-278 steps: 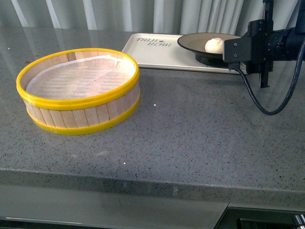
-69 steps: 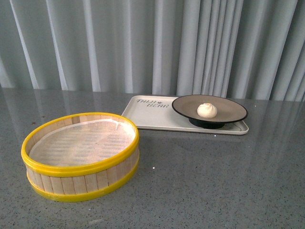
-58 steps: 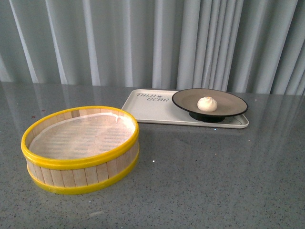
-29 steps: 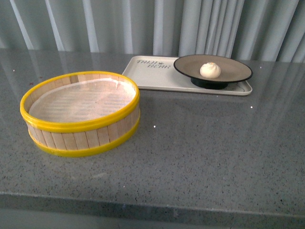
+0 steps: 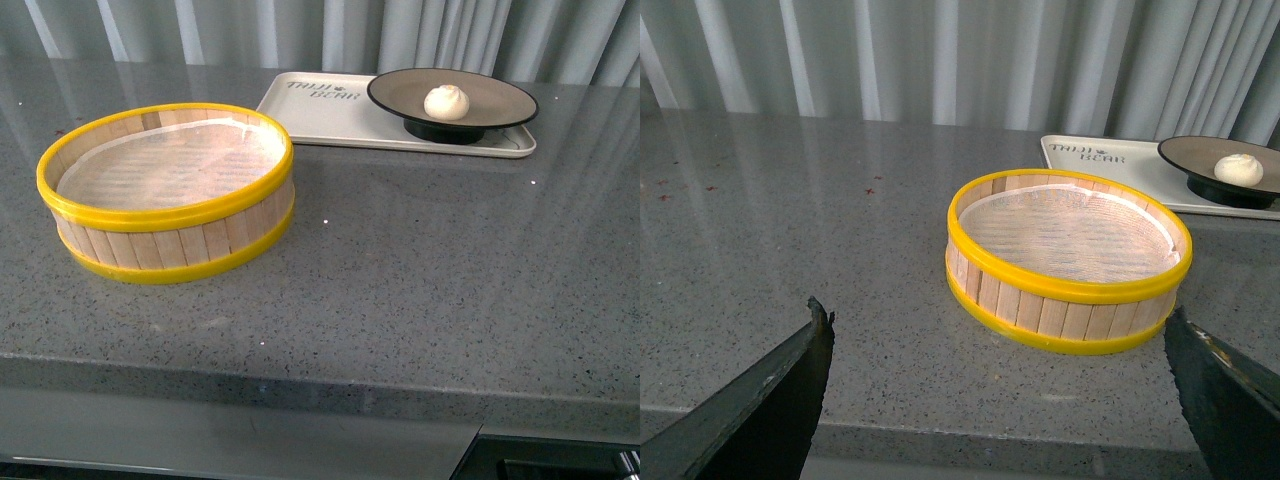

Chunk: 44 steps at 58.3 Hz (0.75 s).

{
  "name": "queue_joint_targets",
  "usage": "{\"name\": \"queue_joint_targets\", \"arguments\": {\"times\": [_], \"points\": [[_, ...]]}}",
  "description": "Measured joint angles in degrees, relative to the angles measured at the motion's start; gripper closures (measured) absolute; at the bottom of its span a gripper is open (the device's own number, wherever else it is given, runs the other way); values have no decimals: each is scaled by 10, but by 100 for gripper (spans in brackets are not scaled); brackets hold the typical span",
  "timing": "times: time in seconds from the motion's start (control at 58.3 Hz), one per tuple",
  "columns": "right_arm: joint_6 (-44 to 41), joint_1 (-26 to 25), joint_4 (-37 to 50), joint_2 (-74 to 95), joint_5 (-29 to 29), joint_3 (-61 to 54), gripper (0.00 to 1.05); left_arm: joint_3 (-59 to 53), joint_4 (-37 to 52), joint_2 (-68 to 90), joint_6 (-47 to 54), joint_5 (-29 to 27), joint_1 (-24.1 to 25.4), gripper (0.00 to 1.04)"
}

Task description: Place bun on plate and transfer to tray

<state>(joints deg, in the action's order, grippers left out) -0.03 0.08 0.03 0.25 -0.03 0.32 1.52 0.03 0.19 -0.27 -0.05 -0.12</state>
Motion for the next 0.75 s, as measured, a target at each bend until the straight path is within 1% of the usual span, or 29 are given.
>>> {"name": "queue_joint_targets", "arguments": {"times": [0.754], "points": [[0,0,0,0,0,0,8,0,0,0,0,0,0,7]]}}
